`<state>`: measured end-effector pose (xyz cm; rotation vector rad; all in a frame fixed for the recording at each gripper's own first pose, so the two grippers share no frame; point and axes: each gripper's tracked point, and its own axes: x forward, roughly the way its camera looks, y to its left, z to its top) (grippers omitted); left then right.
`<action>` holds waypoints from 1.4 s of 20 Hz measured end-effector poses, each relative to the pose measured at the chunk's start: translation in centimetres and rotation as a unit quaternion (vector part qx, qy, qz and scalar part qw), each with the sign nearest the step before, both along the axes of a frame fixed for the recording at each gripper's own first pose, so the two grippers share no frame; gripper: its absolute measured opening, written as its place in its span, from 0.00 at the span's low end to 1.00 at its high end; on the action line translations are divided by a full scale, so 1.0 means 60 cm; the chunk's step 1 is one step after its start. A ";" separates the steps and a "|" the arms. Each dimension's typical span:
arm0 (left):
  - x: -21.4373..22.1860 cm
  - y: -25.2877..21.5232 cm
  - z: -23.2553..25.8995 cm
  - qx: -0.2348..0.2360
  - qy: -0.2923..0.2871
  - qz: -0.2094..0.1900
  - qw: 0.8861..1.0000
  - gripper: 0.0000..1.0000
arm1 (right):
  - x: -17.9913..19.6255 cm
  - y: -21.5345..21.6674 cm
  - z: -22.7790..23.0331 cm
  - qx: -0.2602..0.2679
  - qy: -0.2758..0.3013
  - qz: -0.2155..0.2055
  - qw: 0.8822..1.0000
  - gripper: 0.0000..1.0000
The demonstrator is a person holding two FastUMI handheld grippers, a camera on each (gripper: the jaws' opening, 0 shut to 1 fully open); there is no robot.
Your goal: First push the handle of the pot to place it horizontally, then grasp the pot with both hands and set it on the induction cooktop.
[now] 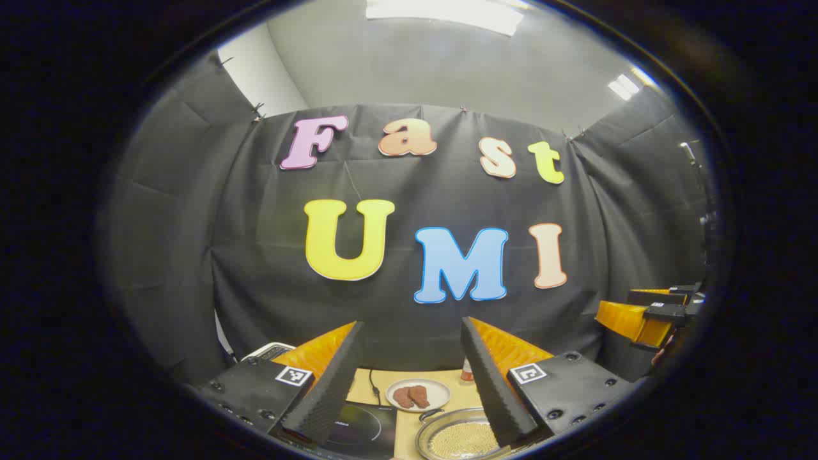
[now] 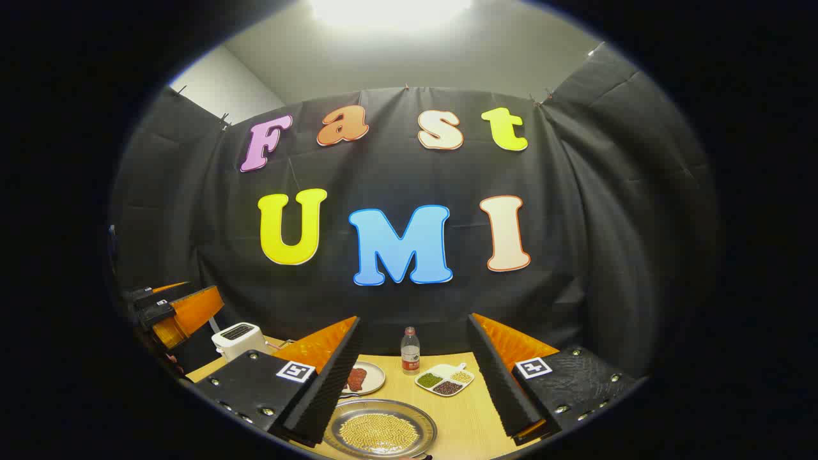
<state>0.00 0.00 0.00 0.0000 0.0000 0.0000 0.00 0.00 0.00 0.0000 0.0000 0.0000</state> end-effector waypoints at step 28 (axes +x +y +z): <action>-0.010 0.048 -0.018 -0.002 0.024 0.020 1.000 0.97 | 0.010 0.034 -0.102 -0.002 0.057 0.048 0.997 0.98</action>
